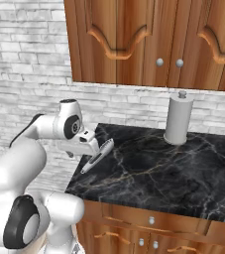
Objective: Pick up the tongs from the counter and place them near the plate next to the oven.
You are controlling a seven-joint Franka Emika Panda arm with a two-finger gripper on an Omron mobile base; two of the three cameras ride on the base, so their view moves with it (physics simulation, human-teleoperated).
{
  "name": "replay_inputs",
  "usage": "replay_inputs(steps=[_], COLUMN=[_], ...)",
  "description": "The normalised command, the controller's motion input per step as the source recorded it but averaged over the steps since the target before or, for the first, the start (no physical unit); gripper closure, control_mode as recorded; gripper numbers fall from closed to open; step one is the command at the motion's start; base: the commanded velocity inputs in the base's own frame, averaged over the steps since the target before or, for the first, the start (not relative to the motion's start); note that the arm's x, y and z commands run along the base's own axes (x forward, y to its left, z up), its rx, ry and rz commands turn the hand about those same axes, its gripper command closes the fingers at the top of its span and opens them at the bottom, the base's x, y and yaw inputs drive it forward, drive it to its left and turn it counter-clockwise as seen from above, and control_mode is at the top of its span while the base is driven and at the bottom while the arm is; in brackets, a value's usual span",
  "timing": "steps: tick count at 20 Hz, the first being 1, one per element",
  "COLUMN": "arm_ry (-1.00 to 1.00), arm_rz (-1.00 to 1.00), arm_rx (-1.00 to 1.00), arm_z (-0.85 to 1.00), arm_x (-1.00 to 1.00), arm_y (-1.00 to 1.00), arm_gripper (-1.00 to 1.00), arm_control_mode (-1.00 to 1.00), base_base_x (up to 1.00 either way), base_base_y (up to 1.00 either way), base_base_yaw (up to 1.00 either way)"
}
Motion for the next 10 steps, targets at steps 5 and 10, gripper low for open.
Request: replay_inputs(steps=[5, 10], arm_ry=[0.13, 0.05], arm_rz=[0.0, 0.0], arm_rx=[0.0, 0.0], arm_z=[-0.4, -0.3], arm_x=[0.41, 0.46], arm_y=[-0.29, 0.0], arm_gripper=[-1.0, -1.0], arm_control_mode=[-1.0, -1.0], base_base_x=[0.0, 0.0], base_base_y=[0.0, 0.0], base_base_yaw=[0.0, 0.0])
